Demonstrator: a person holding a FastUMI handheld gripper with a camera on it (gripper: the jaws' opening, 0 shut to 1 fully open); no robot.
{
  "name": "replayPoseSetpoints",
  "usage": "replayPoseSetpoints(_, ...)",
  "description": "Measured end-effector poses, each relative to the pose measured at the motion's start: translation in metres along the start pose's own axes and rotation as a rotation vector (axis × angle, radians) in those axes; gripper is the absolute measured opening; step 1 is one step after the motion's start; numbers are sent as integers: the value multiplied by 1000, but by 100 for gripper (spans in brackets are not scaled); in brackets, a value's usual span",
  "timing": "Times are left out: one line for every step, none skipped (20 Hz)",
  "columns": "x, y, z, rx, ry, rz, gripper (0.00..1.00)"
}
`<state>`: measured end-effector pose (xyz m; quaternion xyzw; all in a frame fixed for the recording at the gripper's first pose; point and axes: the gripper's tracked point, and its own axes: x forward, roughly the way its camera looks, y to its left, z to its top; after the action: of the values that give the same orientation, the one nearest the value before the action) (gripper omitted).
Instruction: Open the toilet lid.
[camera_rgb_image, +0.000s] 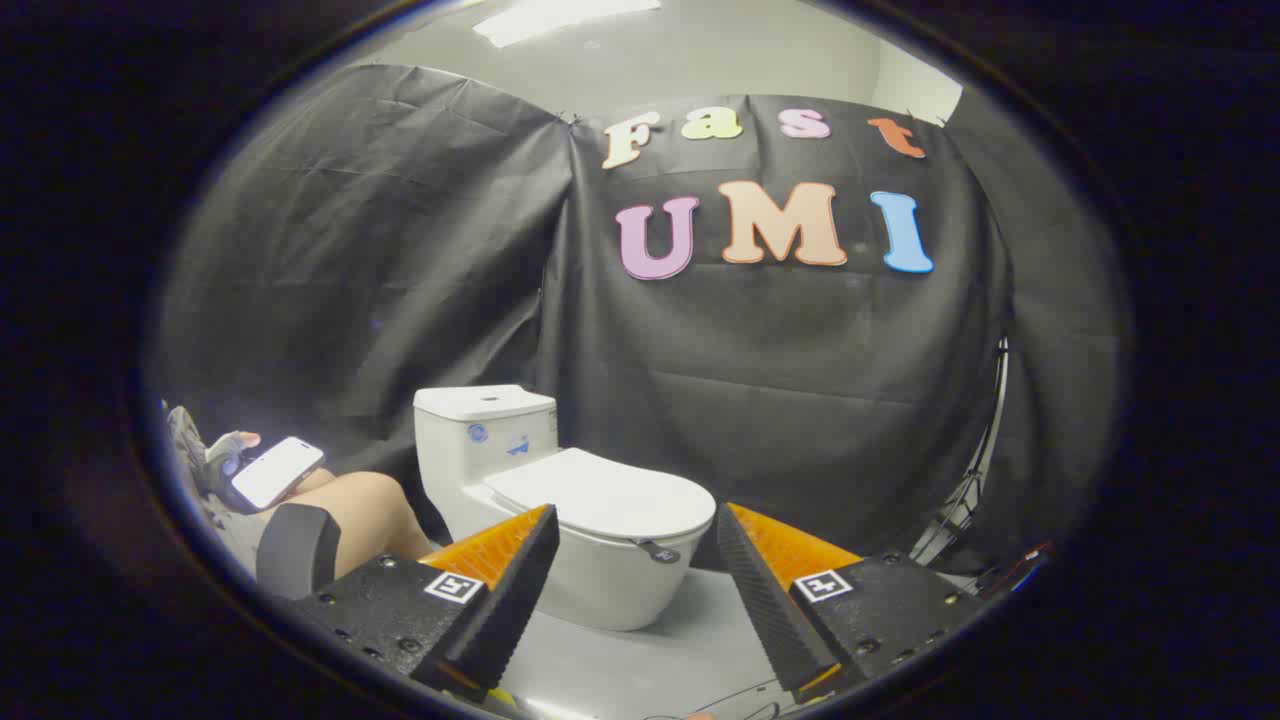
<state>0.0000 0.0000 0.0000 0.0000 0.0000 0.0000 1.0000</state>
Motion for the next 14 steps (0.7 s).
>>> replayPoseSetpoints(-1,0,-4,1,10,-4,97)
replayPoseSetpoints(-1,0,-6,-1,18,-5,97)
replayPoseSetpoints(-2,1,-11,-1,29,-5,97)
replayPoseSetpoints(-2,3,-13,2,38,-3,97)
replayPoseSetpoints(-4,3,-16,4,45,-1,97)
replayPoseSetpoints(-4,4,-17,4,50,-1,97)
replayPoseSetpoints(-4,4,-19,5,55,-2,97)
replayPoseSetpoints(-4,3,-20,8,58,-3,97)
replayPoseSetpoints(-4,3,-20,11,60,-4,97)
replayPoseSetpoints(-4,2,-19,16,59,-9,97)
replayPoseSetpoints(-4,0,-19,20,54,-14,97)
replayPoseSetpoints(-4,-2,-18,21,50,-20,97)
replayPoseSetpoints(-3,-3,-21,24,53,-25,97)
replayPoseSetpoints(-2,-5,-23,29,59,-32,97)
